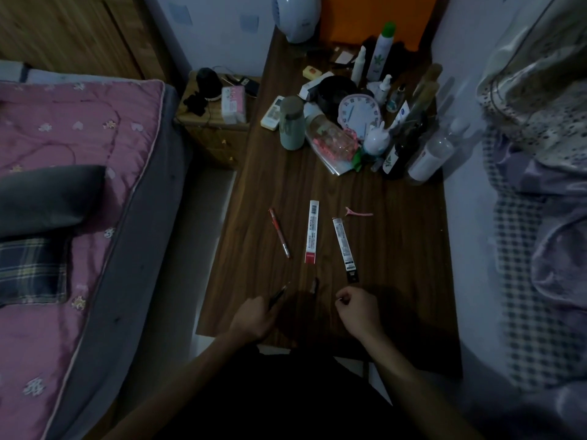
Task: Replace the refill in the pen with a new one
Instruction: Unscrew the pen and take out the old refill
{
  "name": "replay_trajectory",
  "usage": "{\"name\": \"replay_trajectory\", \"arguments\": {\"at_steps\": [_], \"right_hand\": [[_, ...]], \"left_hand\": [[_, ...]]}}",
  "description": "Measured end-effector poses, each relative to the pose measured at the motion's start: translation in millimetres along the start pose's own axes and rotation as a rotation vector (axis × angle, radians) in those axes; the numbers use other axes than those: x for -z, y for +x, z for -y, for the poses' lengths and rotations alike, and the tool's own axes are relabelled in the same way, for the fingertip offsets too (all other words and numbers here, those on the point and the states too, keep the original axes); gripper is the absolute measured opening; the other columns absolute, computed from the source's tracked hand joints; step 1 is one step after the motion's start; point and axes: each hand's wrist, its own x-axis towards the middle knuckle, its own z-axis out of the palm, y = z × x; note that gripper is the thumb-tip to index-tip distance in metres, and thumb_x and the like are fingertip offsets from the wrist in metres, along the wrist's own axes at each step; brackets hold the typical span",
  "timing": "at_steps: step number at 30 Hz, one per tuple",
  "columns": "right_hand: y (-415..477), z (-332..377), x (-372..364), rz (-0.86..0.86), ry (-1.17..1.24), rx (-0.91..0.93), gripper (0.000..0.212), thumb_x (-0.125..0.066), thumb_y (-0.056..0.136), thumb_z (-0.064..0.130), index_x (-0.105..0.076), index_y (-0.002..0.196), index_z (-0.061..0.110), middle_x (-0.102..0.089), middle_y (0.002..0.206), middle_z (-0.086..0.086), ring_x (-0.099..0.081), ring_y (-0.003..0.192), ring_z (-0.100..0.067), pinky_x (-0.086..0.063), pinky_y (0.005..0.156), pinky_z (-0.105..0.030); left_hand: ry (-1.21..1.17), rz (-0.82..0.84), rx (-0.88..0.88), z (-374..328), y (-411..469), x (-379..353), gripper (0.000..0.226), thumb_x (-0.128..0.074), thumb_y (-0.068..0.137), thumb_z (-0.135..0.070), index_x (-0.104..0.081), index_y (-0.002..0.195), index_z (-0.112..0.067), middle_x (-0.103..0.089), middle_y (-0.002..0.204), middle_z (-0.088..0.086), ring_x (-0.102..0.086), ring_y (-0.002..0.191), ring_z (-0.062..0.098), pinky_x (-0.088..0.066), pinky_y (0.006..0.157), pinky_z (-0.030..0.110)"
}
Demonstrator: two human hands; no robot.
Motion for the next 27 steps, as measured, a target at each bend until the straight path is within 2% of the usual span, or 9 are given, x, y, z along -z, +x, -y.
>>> {"name": "replay_trajectory", "arguments": {"at_steps": [3, 6, 9, 11, 16, 20, 23, 25, 27], "right_hand": [[0, 3, -3, -0.01, -0.01, 0.0, 0.015, -0.073, 0.084, 0.015, -0.065, 0.082, 0.029, -0.065, 0.077, 0.011, -0.063, 0.072, -0.006, -0.046, 0.06, -0.018], [2, 3, -7, -0.025, -0.044, 0.0, 0.017, -0.072, 0.084, 0.016, -0.063, 0.08, 0.03, -0.065, 0.074, 0.011, -0.061, 0.068, -0.004, -0.042, 0.055, -0.016], [4, 2, -8, -0.059, -0.102, 0.004, 0.008, -0.069, 0.085, 0.019, -0.067, 0.083, 0.026, -0.069, 0.08, 0.006, -0.064, 0.072, -0.011, -0.049, 0.059, -0.023], [4, 1, -9, -0.064, -0.111, -0.006, 0.004, -0.07, 0.085, 0.021, -0.067, 0.086, 0.025, -0.07, 0.082, 0.006, -0.064, 0.074, -0.011, -0.053, 0.063, -0.026], [3, -6, -14, -0.054, -0.132, -0.014, 0.006, -0.072, 0.085, 0.024, -0.068, 0.09, 0.022, -0.07, 0.086, 0.003, -0.056, 0.072, -0.011, -0.04, 0.063, -0.02], [2, -6, -15, -0.051, -0.151, 0.0, 0.006, -0.07, 0.086, 0.025, -0.068, 0.091, 0.022, -0.07, 0.089, 0.003, -0.065, 0.081, -0.016, -0.043, 0.064, -0.022], [3, -6, -14, -0.036, -0.161, 0.025, 0.007, -0.07, 0.087, 0.025, -0.067, 0.092, 0.022, -0.07, 0.089, 0.003, -0.066, 0.083, -0.016, -0.047, 0.064, -0.024], [4, -6, -14, -0.033, -0.164, 0.029, 0.007, -0.071, 0.086, 0.025, -0.067, 0.092, 0.023, -0.069, 0.089, 0.004, -0.066, 0.083, -0.016, -0.048, 0.064, -0.025], [4, -6, -14, -0.032, -0.171, 0.03, 0.007, -0.071, 0.085, 0.025, -0.066, 0.091, 0.022, -0.07, 0.089, 0.003, -0.067, 0.084, -0.018, -0.05, 0.065, -0.026]], "left_hand": [[-0.06, -0.023, -0.023, -3, 0, -4, 0.03, -0.041, 0.09, -0.062, -0.054, 0.081, -0.036, -0.058, 0.063, -0.02, -0.056, 0.052, -0.012, -0.038, 0.044, 0.008], [-0.101, -0.002, -0.039, -7, 2, -9, 0.028, -0.043, 0.091, -0.061, -0.048, 0.079, -0.036, -0.06, 0.067, -0.015, -0.059, 0.058, -0.014, -0.04, 0.045, 0.007], [-0.109, -0.028, -0.037, -9, 3, -16, 0.026, -0.049, 0.094, -0.05, -0.039, 0.078, -0.032, -0.055, 0.062, -0.012, -0.055, 0.052, -0.017, -0.039, 0.044, 0.005], [-0.122, -0.036, -0.028, -8, 3, -21, 0.026, -0.049, 0.094, -0.049, -0.038, 0.078, -0.031, -0.056, 0.062, -0.011, -0.056, 0.049, -0.011, -0.039, 0.042, 0.008], [-0.103, -0.023, -0.104, -7, 0, -27, 0.024, -0.046, 0.097, -0.044, -0.058, 0.098, -0.024, -0.062, 0.073, -0.013, -0.065, 0.065, 0.0, -0.04, 0.052, 0.014], [-0.065, 0.002, -0.15, -9, -6, -28, 0.026, -0.044, 0.098, -0.043, -0.055, 0.077, -0.032, -0.056, 0.06, -0.013, -0.058, 0.056, -0.006, -0.035, 0.052, 0.015], [-0.046, 0.025, -0.133, -9, -8, -28, 0.031, -0.042, 0.098, -0.046, -0.051, 0.072, -0.031, -0.055, 0.059, -0.011, -0.055, 0.054, -0.003, -0.036, 0.055, 0.023], [-0.073, 0.049, -0.122, -8, -8, -28, 0.033, -0.041, 0.099, -0.047, -0.054, 0.074, -0.029, -0.056, 0.059, -0.009, -0.057, 0.055, 0.001, -0.04, 0.055, 0.03], [-0.099, 0.064, -0.121, -9, -9, -26, 0.037, -0.039, 0.099, -0.048, -0.063, 0.087, -0.022, -0.057, 0.061, -0.008, -0.063, 0.062, 0.011, -0.043, 0.057, 0.031]]}}
